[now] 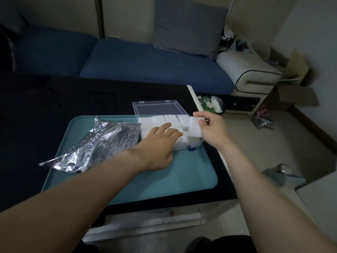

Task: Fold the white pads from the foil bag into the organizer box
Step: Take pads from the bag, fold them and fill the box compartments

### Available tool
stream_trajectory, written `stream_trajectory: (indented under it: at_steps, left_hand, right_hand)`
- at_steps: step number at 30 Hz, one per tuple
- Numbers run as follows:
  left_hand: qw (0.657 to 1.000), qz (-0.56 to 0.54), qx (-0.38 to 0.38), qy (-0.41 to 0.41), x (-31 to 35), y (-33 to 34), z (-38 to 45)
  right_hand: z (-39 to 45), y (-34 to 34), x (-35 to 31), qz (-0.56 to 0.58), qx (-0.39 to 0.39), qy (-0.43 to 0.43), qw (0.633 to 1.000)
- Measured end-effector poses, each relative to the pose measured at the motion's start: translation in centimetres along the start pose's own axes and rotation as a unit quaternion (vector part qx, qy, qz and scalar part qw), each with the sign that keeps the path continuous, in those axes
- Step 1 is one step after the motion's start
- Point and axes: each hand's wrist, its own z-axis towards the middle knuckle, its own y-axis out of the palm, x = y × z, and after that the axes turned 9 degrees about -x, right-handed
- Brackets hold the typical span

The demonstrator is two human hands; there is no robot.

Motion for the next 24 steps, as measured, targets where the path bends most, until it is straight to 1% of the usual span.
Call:
stream_trajectory:
  at_steps: [4, 6, 9, 12, 14, 16, 19, 20, 22, 24]
  left_hand:
    - [0.999, 0.02, -0.027, -0.008, -0.1, 0.4, 0.1]
    - [0.999, 0.023, -0.027, -0.002, 0.0, 0.6, 0.2]
    - [0.999, 0.031, -0.02, 0.002, 0.0, 0.7, 0.1]
    - [0.999, 0.036, -0.022, 0.001, 0.0, 0.9, 0.1]
    - [0.999, 0.032, -0.024, -0.001, 0.0, 0.9, 0.1]
    - [0.999, 0.029, -0.027, -0.003, 0.0, 0.9, 0.1]
    - [0.999, 0.02, -0.026, -0.002, -0.1, 0.8, 0.0]
    - [1.0, 0.016, -0.022, 0.001, -0.2, 0.7, 0.0]
    - [1.0, 0.008, -0.006, 0.006, -0.4, 0.4, -0.2]
    - [1.0, -0.005, 0.016, 0.011, -0.8, -0.1, -0.6]
  right_hand:
    - [0.6, 1.4, 0.2, -0.096, -0.042, 0.044, 0.993]
    - [0.7, 1.9, 0.2, -0.14, -0.057, 0.066, 0.986]
    - [0.7, 2.3, -0.3, -0.202, -0.078, 0.095, 0.972]
    - [0.4, 2.4, -1.1, -0.277, -0.102, 0.117, 0.948]
    - [0.5, 2.7, -1.3, -0.307, -0.096, 0.119, 0.939]
    - [0.7, 3.1, -1.2, -0.31, -0.06, 0.101, 0.943]
    - [0.9, 2.9, -1.2, -0.268, 0.024, 0.037, 0.963]
    - [0.9, 2.4, -1.3, -0.251, 0.03, 0.027, 0.967]
    - [0.8, 1.1, -1.3, -0.229, -0.004, 0.044, 0.972]
    - [0.5, -0.3, -1.1, -0.249, -0.058, 0.064, 0.965]
